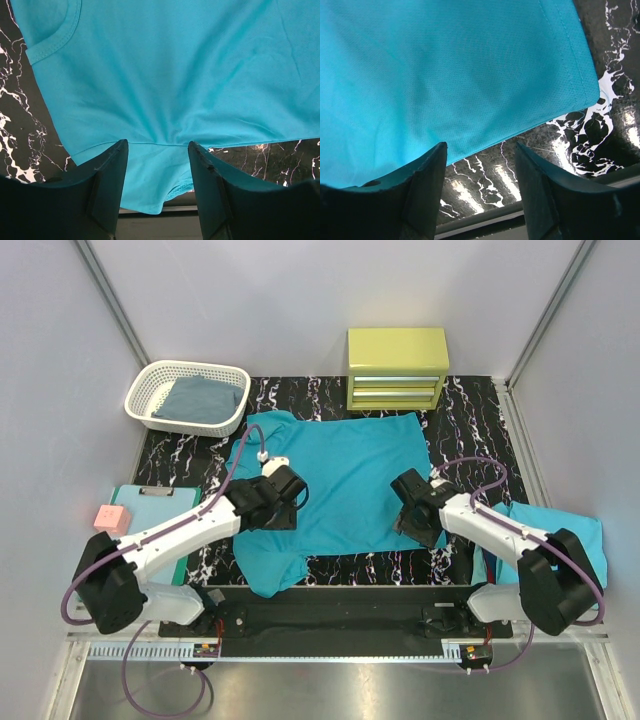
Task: Fold and stack the t-shirts
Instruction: Flatten the tshirt out
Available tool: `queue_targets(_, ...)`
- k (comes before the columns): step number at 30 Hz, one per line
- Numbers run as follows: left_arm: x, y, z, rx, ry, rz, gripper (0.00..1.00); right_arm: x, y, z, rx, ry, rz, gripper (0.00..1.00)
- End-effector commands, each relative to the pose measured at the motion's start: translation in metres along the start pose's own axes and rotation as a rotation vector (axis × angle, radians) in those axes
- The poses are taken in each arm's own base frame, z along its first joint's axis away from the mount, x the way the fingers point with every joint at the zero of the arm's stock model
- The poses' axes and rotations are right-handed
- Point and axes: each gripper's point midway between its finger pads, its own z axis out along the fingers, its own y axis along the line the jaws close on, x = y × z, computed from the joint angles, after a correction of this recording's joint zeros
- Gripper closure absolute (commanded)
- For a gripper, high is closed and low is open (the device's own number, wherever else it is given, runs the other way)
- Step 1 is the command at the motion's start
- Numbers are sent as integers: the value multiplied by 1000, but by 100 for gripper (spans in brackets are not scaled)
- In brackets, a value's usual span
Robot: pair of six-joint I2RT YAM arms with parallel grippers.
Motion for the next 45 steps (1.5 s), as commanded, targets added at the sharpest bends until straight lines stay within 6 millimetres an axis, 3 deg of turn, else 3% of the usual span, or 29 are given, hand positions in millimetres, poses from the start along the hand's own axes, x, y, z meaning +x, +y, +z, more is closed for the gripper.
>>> queue_targets(1, 1, -4, -9, 46, -29, -42, 45, -2, -5, 7, 39, -37, 70, 40)
queue_targets(5, 10, -3, -12, 64, -21, -50, 45, 1, -12, 8, 64, -32, 82, 47)
queue_targets(15, 25, -3, -14, 71, -1, -41, 46, 16, -30, 13, 134, -3, 81, 48)
queue_targets(29, 39, -2, -11, 60, 23, -51, 46, 9, -27, 22, 167, -32, 45, 60)
queue_targets(39, 47, -1, -9, 54, 40, -55, 46, 7, -28, 24, 170, -45, 36, 94)
queue_targets(40, 48, -1, -8, 52, 42, -57, 46, 8, -29, 24, 173, -44, 35, 94)
queue_targets(43, 50, -2, -9, 57, 47, -52, 46, 5, -28, 21, 161, -59, 35, 78)
queue_targets(45, 53, -3, -9, 58, 53, -48, 46, 1, -30, 16, 150, -83, 33, 75)
